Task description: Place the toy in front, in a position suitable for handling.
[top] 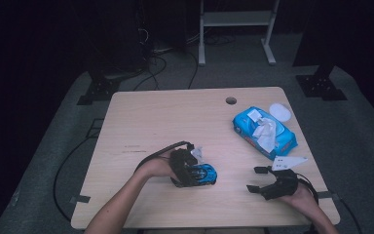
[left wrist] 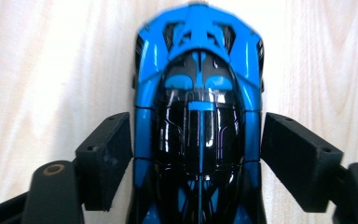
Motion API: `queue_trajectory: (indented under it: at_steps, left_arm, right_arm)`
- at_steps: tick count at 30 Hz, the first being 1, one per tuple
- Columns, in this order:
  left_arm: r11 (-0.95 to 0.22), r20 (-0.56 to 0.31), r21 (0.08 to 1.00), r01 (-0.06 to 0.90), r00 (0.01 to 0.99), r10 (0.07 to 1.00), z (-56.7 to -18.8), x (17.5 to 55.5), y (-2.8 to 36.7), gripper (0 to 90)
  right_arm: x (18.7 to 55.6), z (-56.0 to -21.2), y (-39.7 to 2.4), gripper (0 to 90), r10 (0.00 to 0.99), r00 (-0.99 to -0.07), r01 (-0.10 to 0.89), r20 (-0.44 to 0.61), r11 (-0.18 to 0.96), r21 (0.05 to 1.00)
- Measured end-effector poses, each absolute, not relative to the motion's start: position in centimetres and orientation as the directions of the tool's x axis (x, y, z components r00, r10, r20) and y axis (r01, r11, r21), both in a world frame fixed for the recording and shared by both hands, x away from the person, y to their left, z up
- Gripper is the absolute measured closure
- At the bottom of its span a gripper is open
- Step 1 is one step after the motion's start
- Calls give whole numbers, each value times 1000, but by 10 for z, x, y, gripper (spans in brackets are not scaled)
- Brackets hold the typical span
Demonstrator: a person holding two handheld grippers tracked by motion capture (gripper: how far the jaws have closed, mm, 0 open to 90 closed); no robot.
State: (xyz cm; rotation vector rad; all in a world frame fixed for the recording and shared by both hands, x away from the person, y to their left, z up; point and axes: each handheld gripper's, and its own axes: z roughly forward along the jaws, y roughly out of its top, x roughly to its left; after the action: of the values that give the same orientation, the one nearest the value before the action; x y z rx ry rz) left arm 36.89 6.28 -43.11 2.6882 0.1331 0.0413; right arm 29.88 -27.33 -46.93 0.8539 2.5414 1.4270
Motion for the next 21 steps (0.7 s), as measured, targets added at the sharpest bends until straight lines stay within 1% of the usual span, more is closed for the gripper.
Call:
queue_trajectory:
  at_steps: [3,4,6,7,8,12,16,18,21]
  left_arm:
    - [-881,13,463,96,993,114,-427,369,68,217]
    - [-865,20,491,104,991,131,-425,368,73,204]
    - [-847,17,519,118,989,148,-425,368,79,204]
    - [-847,17,519,118,989,148,-425,368,79,203]
    - [-829,28,545,123,986,164,-425,367,85,202]
    - [-794,10,587,157,980,201,-428,366,97,193]
    - [-778,2,600,187,972,236,-431,365,105,183]
    - [-740,-14,637,213,964,266,-433,364,114,180]
    - [-719,-24,657,225,960,279,-434,364,121,171]
  right_arm:
    - [299,-469,-273,180,518,-836,421,177,401,813]
    - [299,-470,-272,180,518,-837,420,177,402,814]
    - [299,-470,-272,180,520,-836,421,176,402,813]
    - [299,-470,-272,180,520,-836,421,176,402,813]
    - [300,-470,-272,180,521,-835,423,178,400,813]
    - [300,-470,-271,180,523,-833,425,178,401,812]
    - [300,-471,-268,180,528,-833,421,166,410,809]
    - [299,-470,-267,180,531,-832,421,163,411,808]
    - [300,-468,-267,180,536,-829,421,161,408,810]
